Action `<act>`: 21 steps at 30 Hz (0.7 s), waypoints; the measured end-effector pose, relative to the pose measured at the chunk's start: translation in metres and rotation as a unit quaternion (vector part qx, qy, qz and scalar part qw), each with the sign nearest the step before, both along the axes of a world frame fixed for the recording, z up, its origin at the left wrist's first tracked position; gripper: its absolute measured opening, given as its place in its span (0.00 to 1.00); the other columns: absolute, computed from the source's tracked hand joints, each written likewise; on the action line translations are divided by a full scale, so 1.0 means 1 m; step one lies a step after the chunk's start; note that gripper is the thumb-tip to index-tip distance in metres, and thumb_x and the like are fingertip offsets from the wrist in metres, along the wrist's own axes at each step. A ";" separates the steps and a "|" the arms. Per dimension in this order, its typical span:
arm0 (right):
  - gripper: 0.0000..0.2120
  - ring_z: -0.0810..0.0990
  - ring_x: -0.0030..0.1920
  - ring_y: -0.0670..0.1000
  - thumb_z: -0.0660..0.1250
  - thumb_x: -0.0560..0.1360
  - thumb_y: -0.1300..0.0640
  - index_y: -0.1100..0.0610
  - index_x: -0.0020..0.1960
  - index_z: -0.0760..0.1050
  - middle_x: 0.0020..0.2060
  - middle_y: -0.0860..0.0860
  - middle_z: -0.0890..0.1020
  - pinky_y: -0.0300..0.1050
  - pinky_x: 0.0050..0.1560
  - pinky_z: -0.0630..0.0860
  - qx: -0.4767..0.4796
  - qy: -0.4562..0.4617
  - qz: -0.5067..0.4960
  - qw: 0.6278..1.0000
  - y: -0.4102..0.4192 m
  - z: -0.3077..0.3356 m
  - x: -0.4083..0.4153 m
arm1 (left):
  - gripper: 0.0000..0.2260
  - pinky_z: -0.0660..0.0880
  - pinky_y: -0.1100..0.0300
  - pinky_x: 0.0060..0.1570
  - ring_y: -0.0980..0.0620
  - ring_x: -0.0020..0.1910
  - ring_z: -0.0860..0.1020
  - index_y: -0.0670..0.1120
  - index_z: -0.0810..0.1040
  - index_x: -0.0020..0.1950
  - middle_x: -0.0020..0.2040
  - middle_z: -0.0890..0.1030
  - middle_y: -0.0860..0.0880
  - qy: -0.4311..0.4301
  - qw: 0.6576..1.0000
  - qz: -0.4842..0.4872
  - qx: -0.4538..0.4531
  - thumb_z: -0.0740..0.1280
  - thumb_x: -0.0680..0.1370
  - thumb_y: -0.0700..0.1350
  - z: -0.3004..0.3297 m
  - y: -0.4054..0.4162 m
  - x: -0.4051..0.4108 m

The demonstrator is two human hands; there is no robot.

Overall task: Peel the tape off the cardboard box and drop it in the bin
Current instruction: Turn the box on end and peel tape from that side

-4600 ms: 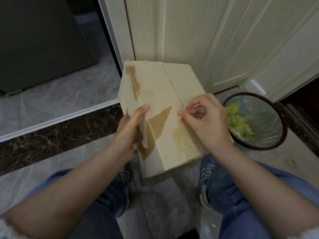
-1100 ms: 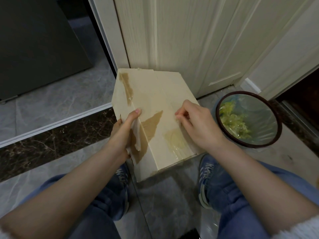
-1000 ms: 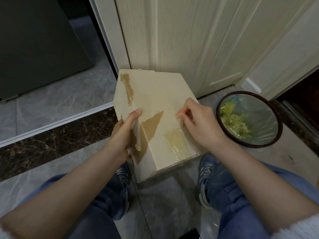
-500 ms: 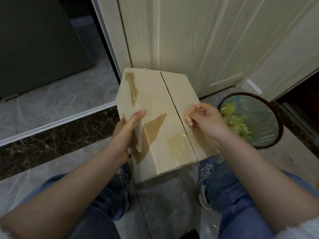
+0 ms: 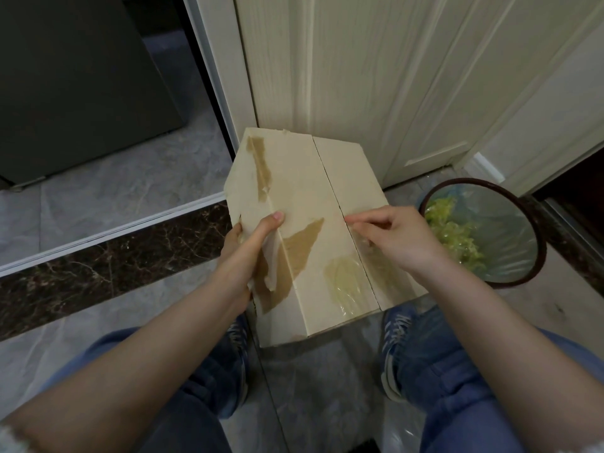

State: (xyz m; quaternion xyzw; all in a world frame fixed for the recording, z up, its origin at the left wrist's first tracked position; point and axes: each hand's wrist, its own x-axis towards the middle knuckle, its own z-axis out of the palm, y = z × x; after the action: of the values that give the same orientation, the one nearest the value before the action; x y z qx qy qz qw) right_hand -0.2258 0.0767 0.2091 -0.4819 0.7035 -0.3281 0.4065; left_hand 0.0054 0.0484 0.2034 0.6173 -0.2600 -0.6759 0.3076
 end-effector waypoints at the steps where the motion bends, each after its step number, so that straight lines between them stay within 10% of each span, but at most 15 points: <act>1: 0.08 0.81 0.46 0.39 0.72 0.76 0.58 0.46 0.50 0.86 0.44 0.39 0.84 0.41 0.56 0.77 -0.013 0.024 0.002 1.000 0.000 -0.001 -0.001 | 0.51 0.71 0.46 0.60 0.54 0.51 0.74 0.57 0.63 0.79 0.57 0.75 0.58 -0.001 1.000 -0.004 -0.002 0.75 0.59 0.67 0.000 0.000 -0.001; 8: 0.19 0.79 0.38 0.42 0.74 0.72 0.59 0.46 0.60 0.77 0.43 0.44 0.79 0.29 0.43 0.72 -0.093 0.144 -0.011 0.985 0.002 0.002 0.000 | 0.59 0.71 0.39 0.67 0.47 0.62 0.76 0.60 0.67 0.77 0.65 0.78 0.54 0.008 1.000 -0.013 -0.020 0.79 0.47 0.73 0.001 0.001 -0.003; 14: 0.10 0.79 0.38 0.44 0.76 0.73 0.57 0.55 0.54 0.84 0.41 0.46 0.80 0.38 0.50 0.79 -0.176 0.235 0.024 0.956 0.004 0.003 0.004 | 0.59 0.71 0.38 0.68 0.45 0.65 0.76 0.61 0.69 0.76 0.66 0.78 0.53 0.012 0.999 -0.011 -0.027 0.79 0.46 0.74 -0.001 0.001 -0.003; 18: 0.08 0.81 0.43 0.46 0.70 0.77 0.59 0.54 0.54 0.85 0.46 0.50 0.83 0.27 0.50 0.74 -0.183 0.229 0.030 0.956 0.004 0.005 0.000 | 0.59 0.73 0.41 0.67 0.46 0.63 0.78 0.60 0.72 0.74 0.64 0.80 0.53 0.016 0.999 -0.002 -0.031 0.78 0.44 0.75 -0.002 0.000 -0.004; 21: 0.10 0.82 0.46 0.47 0.70 0.77 0.63 0.55 0.56 0.85 0.47 0.50 0.84 0.41 0.54 0.79 -0.183 0.240 0.044 0.952 0.005 0.003 -0.003 | 0.59 0.73 0.42 0.66 0.46 0.63 0.79 0.58 0.71 0.74 0.65 0.81 0.53 0.018 0.999 0.002 -0.035 0.79 0.45 0.74 -0.003 0.000 -0.003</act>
State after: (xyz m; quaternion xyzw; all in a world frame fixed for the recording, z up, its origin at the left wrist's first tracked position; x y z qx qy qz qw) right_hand -0.2286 0.0819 0.2120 -0.6435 0.6860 -0.3075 0.1441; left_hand 0.0020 0.0487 0.2000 0.5943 -0.2760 -0.6770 0.3351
